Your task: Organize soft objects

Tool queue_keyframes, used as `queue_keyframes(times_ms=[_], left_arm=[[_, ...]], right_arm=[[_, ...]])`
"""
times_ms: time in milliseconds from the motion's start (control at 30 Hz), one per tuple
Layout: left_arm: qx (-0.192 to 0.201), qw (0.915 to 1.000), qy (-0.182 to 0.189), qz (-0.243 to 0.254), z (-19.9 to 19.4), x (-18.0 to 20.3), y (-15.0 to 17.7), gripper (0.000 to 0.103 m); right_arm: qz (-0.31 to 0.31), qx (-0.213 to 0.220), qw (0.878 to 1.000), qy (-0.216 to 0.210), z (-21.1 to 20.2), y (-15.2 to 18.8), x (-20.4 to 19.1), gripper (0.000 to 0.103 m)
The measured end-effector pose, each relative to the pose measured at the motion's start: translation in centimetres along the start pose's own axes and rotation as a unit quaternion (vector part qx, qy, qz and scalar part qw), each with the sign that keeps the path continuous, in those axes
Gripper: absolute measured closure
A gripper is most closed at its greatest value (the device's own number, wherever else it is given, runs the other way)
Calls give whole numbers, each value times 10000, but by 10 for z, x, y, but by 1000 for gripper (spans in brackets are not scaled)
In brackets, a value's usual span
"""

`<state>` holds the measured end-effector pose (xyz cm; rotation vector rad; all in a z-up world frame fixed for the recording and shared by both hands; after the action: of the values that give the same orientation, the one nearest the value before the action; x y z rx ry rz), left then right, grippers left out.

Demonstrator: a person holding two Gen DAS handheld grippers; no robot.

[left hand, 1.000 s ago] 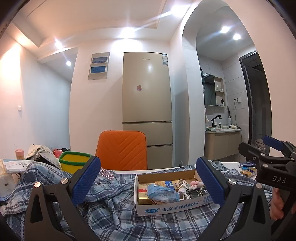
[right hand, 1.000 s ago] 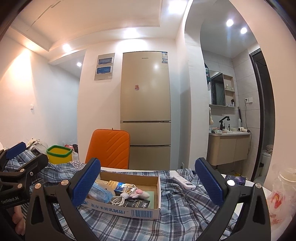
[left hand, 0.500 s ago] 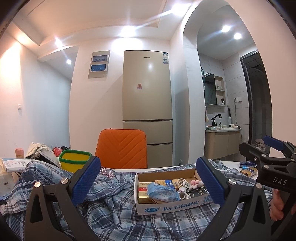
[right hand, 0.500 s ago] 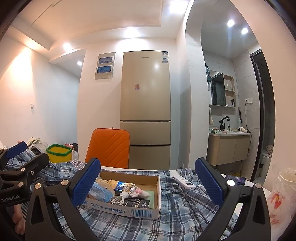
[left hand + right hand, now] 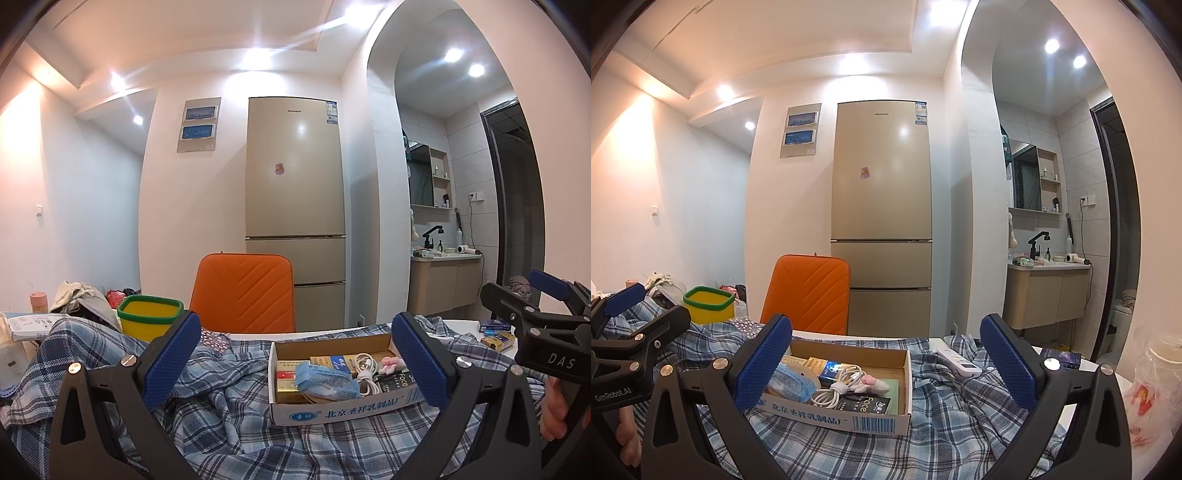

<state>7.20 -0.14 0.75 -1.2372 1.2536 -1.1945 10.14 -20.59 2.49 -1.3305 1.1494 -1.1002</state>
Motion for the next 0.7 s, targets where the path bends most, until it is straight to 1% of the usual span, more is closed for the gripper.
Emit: queue_keyframes(times_ms=[700], left_arm=[[-50,10000,-25,-4,2,-1,0,0]], right_arm=[[-11,1,10000,-4,0,0,0,0]])
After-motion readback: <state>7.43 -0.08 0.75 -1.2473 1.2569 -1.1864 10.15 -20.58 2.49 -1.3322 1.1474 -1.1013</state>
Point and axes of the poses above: each gripper's, at about its wrist camera, not at the fingertips, and z roughly the way its jaws point, x to its right, y to its underside, the point moved 6 cm from there along z, roughly the way its jaws point
